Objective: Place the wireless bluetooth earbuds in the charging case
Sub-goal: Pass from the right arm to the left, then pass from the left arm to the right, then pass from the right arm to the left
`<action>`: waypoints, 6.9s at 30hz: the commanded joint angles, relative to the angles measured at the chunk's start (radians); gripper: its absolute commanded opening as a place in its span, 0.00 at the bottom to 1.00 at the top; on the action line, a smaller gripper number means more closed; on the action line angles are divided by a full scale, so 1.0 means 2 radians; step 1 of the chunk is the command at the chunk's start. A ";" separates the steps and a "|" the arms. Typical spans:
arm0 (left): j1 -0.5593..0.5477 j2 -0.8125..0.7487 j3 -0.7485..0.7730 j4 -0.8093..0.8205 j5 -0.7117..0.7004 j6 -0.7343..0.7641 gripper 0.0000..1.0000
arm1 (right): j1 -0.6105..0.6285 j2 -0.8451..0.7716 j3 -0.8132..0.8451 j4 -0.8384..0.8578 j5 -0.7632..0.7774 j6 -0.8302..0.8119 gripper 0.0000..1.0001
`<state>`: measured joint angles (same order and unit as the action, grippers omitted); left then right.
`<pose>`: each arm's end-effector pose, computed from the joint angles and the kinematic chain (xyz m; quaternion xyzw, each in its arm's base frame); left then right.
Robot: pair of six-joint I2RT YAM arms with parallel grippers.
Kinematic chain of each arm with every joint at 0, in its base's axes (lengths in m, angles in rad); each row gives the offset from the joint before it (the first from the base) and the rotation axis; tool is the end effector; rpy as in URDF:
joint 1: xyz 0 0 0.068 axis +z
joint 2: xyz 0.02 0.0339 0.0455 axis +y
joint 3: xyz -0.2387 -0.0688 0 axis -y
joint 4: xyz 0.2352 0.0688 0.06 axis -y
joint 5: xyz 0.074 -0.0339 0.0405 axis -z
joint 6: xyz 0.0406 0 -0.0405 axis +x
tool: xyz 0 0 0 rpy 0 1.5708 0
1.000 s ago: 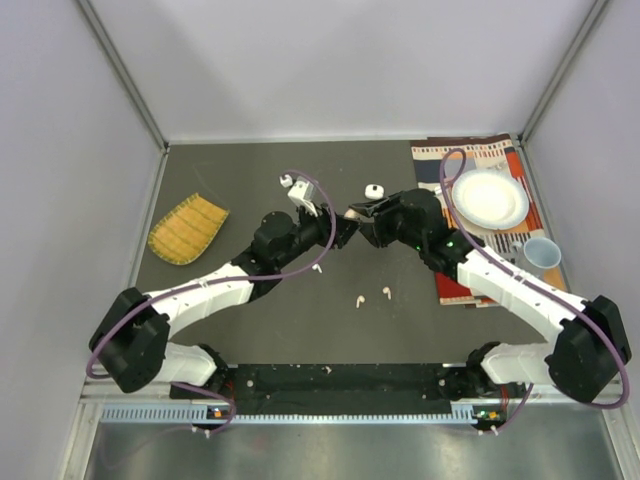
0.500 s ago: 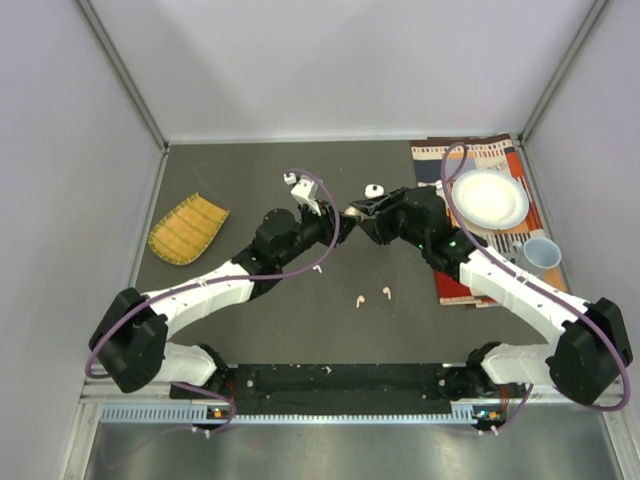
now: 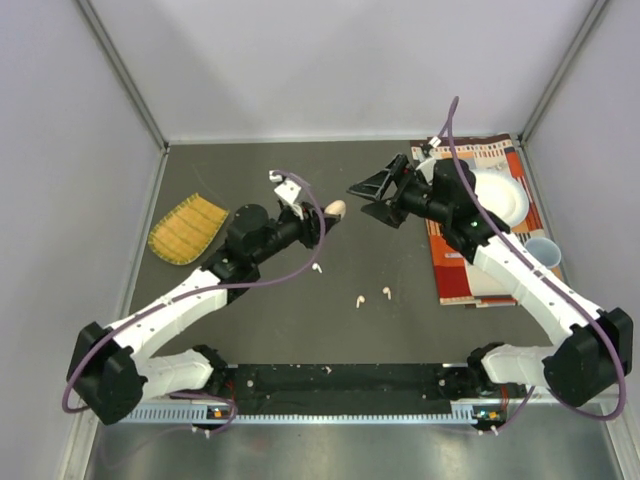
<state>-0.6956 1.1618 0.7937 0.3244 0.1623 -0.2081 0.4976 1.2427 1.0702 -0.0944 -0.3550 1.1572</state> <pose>0.2108 -0.1845 0.2989 0.2282 0.6852 -0.3536 0.5945 0.2509 0.1523 0.3286 0.1520 0.7749 0.5346 0.3009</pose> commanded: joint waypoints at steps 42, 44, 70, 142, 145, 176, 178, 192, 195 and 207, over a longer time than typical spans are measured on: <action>0.080 0.006 0.050 0.025 0.302 -0.016 0.02 | -0.004 0.031 -0.106 0.261 -0.222 0.178 0.62; 0.080 0.006 0.050 0.022 0.302 -0.016 0.02 | -0.004 0.031 -0.107 0.264 -0.220 0.181 0.59; 0.080 -0.001 0.019 0.059 0.279 -0.039 0.69 | -0.003 0.031 -0.159 0.395 -0.215 0.286 0.01; 0.067 0.073 -0.082 0.430 0.250 -0.144 0.54 | 0.005 0.011 -0.152 0.430 -0.205 0.274 0.00; 0.066 0.073 -0.085 0.434 0.240 -0.144 0.50 | 0.005 0.013 -0.152 0.428 -0.205 0.275 0.00; 0.054 0.078 -0.082 0.451 0.215 -0.137 0.54 | 0.007 0.007 -0.159 0.425 -0.201 0.280 0.00; 0.054 0.078 -0.081 0.453 0.213 -0.138 0.53 | 0.007 0.008 -0.160 0.423 -0.201 0.280 0.00; 0.049 0.069 -0.079 0.434 0.203 -0.122 0.33 | 0.008 0.006 -0.160 0.415 -0.198 0.277 0.00; 0.046 0.070 -0.079 0.434 0.202 -0.120 0.37 | 0.007 0.005 -0.162 0.411 -0.197 0.276 0.00; 0.044 0.067 -0.075 0.425 0.202 -0.115 0.31 | 0.008 0.006 -0.167 0.406 -0.194 0.276 0.00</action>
<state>-0.6044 1.3136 0.6083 1.1507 0.5819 -0.4526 0.5018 1.2907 0.7330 0.6857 -0.7334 1.7123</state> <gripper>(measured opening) 0.364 0.464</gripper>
